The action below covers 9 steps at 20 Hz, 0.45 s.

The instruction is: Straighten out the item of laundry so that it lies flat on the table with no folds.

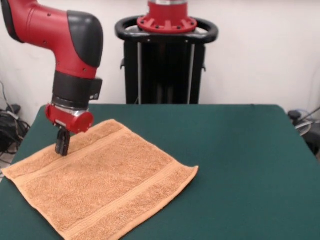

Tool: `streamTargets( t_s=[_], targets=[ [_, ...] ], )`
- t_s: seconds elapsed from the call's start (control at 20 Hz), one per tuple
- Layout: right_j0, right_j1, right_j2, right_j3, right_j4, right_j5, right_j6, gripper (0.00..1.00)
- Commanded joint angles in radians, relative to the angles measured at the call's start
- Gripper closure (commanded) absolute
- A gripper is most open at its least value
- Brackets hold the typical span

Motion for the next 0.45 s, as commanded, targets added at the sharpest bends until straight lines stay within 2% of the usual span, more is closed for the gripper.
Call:
streamTargets(
  t_s=[0.05, 0.45],
  targets=[
    [0.028, -0.033, 0.155, 0.109, 0.014, 0.045, 0.099, 1.00],
    [0.057, -0.053, 0.147, 0.121, -0.009, 0.003, 0.086, 1.00]
  ],
)
